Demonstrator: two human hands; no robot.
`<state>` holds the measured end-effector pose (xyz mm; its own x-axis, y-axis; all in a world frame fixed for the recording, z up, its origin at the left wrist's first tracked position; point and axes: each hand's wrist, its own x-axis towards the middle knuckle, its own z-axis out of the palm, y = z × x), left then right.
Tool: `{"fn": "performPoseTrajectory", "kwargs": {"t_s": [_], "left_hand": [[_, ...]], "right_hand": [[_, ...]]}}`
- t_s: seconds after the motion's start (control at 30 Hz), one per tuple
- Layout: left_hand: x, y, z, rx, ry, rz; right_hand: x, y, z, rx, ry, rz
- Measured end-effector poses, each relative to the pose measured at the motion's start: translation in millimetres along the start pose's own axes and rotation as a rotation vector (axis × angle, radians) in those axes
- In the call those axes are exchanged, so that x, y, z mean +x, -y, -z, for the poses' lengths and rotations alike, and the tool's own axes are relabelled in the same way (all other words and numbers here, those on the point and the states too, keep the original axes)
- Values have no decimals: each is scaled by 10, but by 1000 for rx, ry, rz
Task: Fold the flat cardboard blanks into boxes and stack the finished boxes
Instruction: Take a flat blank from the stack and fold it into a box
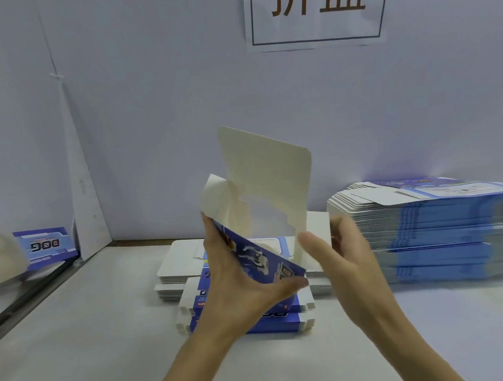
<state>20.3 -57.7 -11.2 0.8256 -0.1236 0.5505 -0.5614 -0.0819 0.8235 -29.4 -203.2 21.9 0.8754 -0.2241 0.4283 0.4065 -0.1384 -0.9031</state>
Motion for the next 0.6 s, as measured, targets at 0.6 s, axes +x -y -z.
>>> {"fn": "performPoseTrajectory", "kwargs": {"t_s": [0.6], "left_hand": [[-28,100,33,305,117,-312]], "right_hand": [[104,231,326,104,-96,-43]]}}
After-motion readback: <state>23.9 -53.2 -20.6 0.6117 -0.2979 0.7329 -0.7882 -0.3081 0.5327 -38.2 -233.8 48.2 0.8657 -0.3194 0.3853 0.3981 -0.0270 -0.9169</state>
